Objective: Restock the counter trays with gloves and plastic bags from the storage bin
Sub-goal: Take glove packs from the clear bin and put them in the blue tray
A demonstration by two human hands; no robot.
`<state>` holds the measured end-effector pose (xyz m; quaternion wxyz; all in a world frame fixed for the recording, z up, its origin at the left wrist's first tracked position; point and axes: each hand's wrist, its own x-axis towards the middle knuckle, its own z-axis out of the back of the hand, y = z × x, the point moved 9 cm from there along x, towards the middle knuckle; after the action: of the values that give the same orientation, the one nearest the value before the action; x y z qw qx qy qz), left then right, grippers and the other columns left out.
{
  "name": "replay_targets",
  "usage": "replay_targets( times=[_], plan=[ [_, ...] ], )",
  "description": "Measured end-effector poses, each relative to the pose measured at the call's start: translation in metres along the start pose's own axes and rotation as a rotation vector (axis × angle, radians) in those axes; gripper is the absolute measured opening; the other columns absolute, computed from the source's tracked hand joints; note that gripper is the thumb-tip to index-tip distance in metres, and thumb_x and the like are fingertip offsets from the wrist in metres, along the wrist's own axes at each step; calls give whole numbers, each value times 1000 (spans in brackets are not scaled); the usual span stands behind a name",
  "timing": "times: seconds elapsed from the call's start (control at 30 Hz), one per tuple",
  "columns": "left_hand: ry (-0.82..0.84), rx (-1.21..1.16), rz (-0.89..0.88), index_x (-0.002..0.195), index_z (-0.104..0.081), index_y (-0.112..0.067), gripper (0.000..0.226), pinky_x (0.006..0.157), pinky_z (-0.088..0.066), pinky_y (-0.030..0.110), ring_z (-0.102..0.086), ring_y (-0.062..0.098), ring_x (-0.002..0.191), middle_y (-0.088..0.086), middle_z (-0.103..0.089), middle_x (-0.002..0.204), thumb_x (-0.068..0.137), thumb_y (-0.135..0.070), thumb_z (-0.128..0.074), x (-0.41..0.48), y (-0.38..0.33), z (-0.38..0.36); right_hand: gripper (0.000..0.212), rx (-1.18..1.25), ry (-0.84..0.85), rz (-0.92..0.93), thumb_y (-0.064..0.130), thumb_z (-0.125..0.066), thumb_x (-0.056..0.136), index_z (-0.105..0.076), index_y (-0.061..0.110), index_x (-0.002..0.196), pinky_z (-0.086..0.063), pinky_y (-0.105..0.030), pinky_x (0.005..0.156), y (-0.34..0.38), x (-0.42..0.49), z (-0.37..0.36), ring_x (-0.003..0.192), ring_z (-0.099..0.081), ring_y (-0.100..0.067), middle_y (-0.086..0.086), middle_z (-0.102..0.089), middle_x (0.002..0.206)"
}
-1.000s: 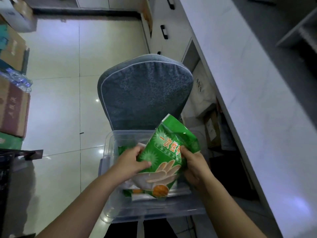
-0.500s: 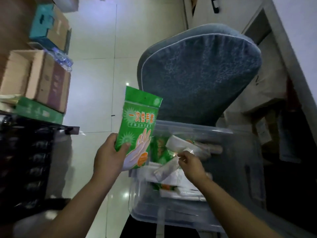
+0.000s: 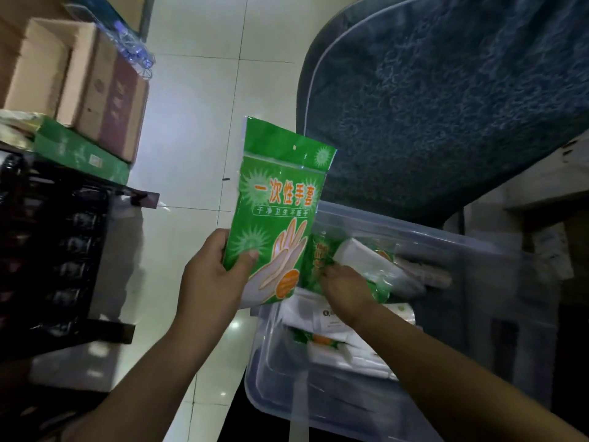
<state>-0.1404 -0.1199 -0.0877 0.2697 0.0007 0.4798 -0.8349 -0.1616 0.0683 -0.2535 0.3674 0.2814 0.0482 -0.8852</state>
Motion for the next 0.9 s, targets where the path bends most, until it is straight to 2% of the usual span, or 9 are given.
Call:
replay_targets(
  times=[0.07,0.1,0.17,0.3,0.4,0.53,0.6,0.7,0.9],
  plan=[
    [-2,-9,11,76,-55,-35,21,50,-41,6,-58,-8,66,-27,-64,76,83,-17,-63,1,4,2,29,-31,9,63,3,-48,88,-60,1,114,-41,-40,97,5,17,-13,109,-54,-33,-20,-60,118],
    [1,-15,22,77,-55,-35,20,52,-42,9,-60,-7,67,-26,-65,78,83,-17,-63,1,7,3,30,-80,30,66,4,-46,90,-57,0,118,-36,-41,104,5,21,-18,113,-51,-33,-20,-58,122],
    [5,-23,43,78,-56,-35,20,55,-45,19,-61,-4,68,-23,-66,79,83,-17,-63,2,12,6,28,-193,58,72,7,-49,89,-58,3,116,-33,-41,105,5,21,-22,112,-51,-32,-17,-61,118],
    [4,-19,53,78,-57,-34,20,52,-44,7,-60,-6,67,-22,-66,79,83,-16,-63,-3,11,12,16,-201,15,21,6,-60,79,-70,10,91,-35,-39,103,-1,-1,-6,98,-59,-27,-10,-71,94],
    [12,-1,77,79,-55,-33,17,53,-42,13,-59,-5,69,-15,-66,77,83,-18,-62,-9,11,15,13,-111,24,-127,1,-71,62,-70,13,64,-48,-33,80,-16,-36,16,70,-64,-23,-6,-69,68],
    [26,17,77,82,-55,-31,17,55,-39,21,-58,-5,69,-13,-64,76,85,-15,-60,-16,3,16,24,140,-180,-372,3,-84,42,-61,9,47,-45,-27,44,-48,-100,52,43,-56,-28,-11,-60,50],
    [39,24,67,85,-55,-26,13,55,-41,24,-59,0,69,-11,-64,76,85,-14,-60,-18,-5,17,19,317,-302,-510,9,-81,59,-63,7,56,-39,-26,44,-69,-132,68,53,-59,-32,-12,-63,60],
    [89,20,34,84,-56,-24,13,60,-43,30,-59,11,71,-7,-64,76,84,-11,-59,-21,-23,17,21,557,-510,-738,23,-73,75,-59,16,61,-25,-20,42,-97,-183,92,56,-51,-21,-5,-60,64],
    [195,-27,-49,91,-58,-23,13,69,-47,38,-60,20,77,-5,-66,81,85,-12,-58,-32,-73,8,13,864,-693,-988,34,-70,76,-61,29,68,-43,-26,49,-98,-267,141,61,-61,-11,8,-62,63]
  ],
)
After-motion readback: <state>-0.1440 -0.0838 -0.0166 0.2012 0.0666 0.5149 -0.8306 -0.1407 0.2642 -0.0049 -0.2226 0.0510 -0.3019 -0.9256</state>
